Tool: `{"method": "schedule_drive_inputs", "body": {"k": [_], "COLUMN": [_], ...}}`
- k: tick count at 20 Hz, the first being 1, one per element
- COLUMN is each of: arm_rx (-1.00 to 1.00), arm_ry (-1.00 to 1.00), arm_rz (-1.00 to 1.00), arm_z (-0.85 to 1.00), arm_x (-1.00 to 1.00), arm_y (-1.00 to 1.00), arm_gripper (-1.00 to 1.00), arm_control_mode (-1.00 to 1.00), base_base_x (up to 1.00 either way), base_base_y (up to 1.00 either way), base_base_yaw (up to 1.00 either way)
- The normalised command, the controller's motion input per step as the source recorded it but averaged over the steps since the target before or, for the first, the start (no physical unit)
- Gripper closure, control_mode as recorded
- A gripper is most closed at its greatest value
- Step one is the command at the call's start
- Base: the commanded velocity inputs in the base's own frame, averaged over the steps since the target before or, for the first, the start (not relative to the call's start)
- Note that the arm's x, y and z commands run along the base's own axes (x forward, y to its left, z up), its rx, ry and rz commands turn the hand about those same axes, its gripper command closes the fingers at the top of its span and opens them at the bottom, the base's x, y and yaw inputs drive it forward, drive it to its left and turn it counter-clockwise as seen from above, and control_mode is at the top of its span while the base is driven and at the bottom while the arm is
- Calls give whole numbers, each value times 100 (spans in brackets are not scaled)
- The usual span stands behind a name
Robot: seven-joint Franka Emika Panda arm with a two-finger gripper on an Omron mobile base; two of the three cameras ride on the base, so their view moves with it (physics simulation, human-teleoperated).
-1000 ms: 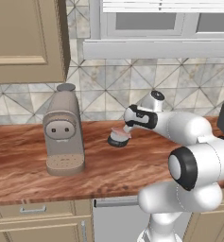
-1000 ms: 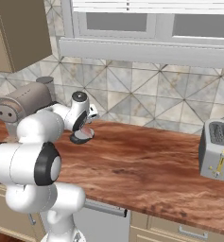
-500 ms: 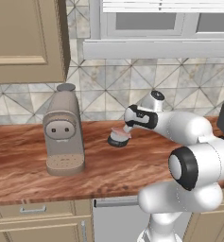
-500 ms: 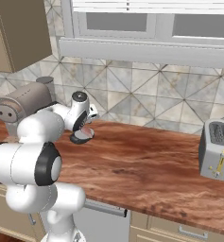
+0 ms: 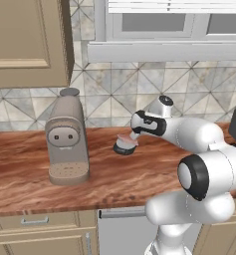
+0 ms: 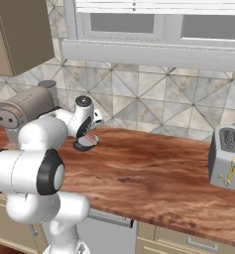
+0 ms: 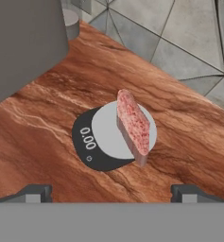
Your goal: Take the steak from the fridge and place it on the digital scale on the counter by the fridge. Wait a few seconds for a reading, then move it to the plate on the dining counter.
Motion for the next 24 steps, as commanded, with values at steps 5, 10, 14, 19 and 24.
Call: {"method": "schedule_drive_inputs", "body": {"k": [5, 10, 14, 19, 24], "arm_rx": [0, 0, 0, 0, 0], "arm_ry": [0, 0, 1, 2, 2], "arm_rz": [0, 0, 0, 0, 0], "arm_z": [0, 0, 0, 0, 0], "arm_x": [0, 0, 0, 0, 0], "arm_y": [0, 0, 0, 1, 2], "arm_gripper": [-100, -100, -100, -100, -100], "arm_control_mode": [-100, -100, -100, -100, -100], "base_base_x": [0, 0, 0, 0, 0], "base_base_y": [0, 0, 0, 0, 0], "base_base_yaw": [0, 0, 0, 0, 0]}}
